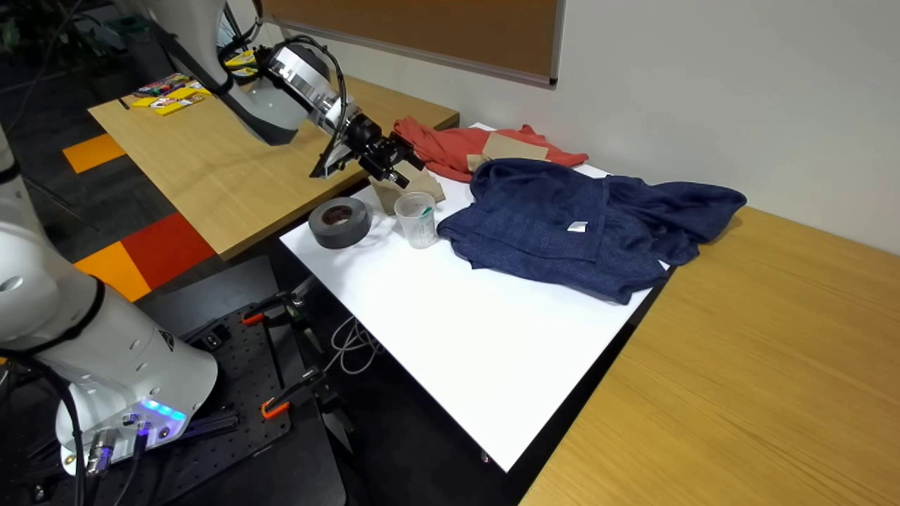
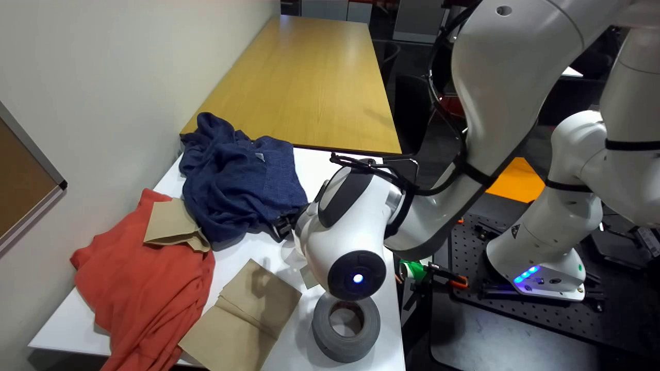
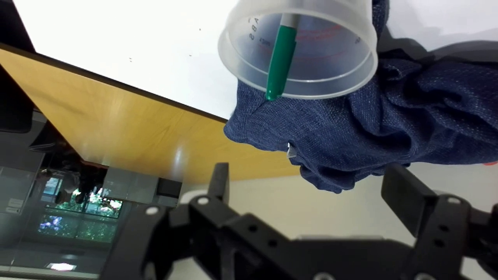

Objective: Pick up the pen and place it in the clear cup. Remove the pen from the cup and move the cup to the right.

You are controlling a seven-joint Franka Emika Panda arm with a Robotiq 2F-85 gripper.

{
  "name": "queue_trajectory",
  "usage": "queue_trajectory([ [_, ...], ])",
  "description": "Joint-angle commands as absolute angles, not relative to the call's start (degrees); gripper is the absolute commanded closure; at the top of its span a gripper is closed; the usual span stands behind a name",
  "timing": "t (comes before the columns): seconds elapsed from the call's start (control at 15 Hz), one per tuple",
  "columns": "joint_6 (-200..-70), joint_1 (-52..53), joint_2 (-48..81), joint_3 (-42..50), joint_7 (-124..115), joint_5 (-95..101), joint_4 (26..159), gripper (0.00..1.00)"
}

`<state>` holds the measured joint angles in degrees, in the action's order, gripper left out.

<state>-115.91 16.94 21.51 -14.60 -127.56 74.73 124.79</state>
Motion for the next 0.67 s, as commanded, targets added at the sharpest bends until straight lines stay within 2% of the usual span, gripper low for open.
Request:
queue_trajectory([
  [0.0,-118.4,15.8,20.1,-14.3,-127.3,73.9,126.2,0.00],
  [0.2,-121.6,14.7,19.9,-13.9,-127.7,74.2,127.0,0.00],
  [0.27,-122.9,14.4,19.7,-13.8,-128.0,74.2,127.4,0.03],
  [0.33,-124.0,14.1,19.5,-13.7,-128.1,74.3,127.7,0.24],
  [0.47,-125.6,13.9,19.3,-13.5,-128.3,74.1,128.3,0.32],
  [0.6,-127.0,13.7,18.9,-13.5,-128.7,74.1,129.1,0.48],
])
